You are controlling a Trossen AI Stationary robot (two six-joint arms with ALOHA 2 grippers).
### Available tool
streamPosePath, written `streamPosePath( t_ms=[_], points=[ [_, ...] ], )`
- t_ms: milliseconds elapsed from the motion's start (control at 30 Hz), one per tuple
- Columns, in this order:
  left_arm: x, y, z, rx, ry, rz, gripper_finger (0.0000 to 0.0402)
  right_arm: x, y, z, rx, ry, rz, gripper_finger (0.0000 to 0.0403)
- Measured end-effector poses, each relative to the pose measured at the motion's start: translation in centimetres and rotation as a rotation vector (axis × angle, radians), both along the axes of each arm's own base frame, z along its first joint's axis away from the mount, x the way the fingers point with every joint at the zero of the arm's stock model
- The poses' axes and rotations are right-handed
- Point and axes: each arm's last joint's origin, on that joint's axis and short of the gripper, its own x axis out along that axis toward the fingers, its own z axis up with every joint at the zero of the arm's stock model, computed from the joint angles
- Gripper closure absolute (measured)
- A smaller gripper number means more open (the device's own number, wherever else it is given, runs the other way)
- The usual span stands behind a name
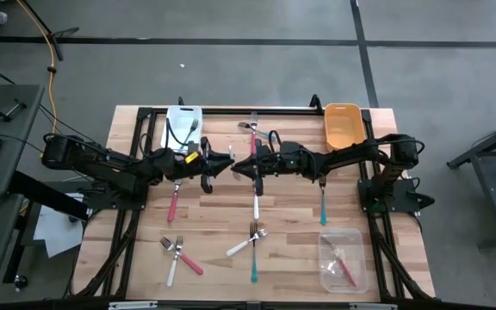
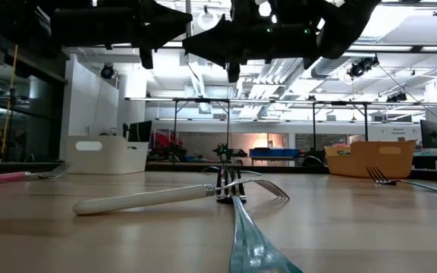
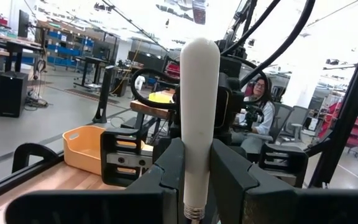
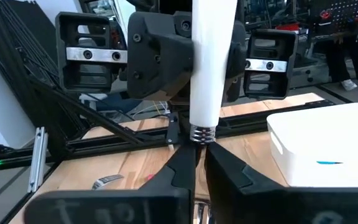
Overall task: Sort silverware by color (type)
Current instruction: Put the middle left white fork into the yellow bin
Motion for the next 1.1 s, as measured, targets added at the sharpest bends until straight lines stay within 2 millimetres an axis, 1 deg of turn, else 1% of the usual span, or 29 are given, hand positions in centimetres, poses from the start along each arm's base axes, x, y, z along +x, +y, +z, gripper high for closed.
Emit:
streamPosePath(
  t_ms=[200,567,633,733,933,1033,1100],
  points=[
    [0.0,0.0,0.0,0.004,0.004,-0.002,0.0358,0.0,0.0,-0.1,-0.002,0.007,0.015,0.0395],
    [0.0,0.0,-0.1,0.001,0.009,-0.009,0.0356,-0.1,0.0,0.1,-0.005,0.014,0.025,0.0394],
    [0.0,0.0,0.0,-0.002,0.007,-0.009,0.0344,-0.3,-0.1,0.3,-0.003,0.018,0.030,0.0394],
    [0.1,0.0,-0.2,-0.014,0.022,0.003,0.0313,-0.6,-0.3,0.7,-0.002,0.035,0.023,0.0395],
    [0.1,0.1,-0.4,-0.004,0.046,0.008,0.0254,-1.4,-0.7,2.2,-0.002,0.025,0.011,0.0395],
    [0.1,0.1,-0.7,0.033,0.084,0.018,0.0235,-2.2,-0.8,3.4,-0.006,0.027,0.004,0.0395],
    [0.2,0.1,-1.0,0.061,0.120,0.031,0.0228,-3.2,-1.2,4.5,-0.004,0.054,-0.017,0.0395]
  ],
)
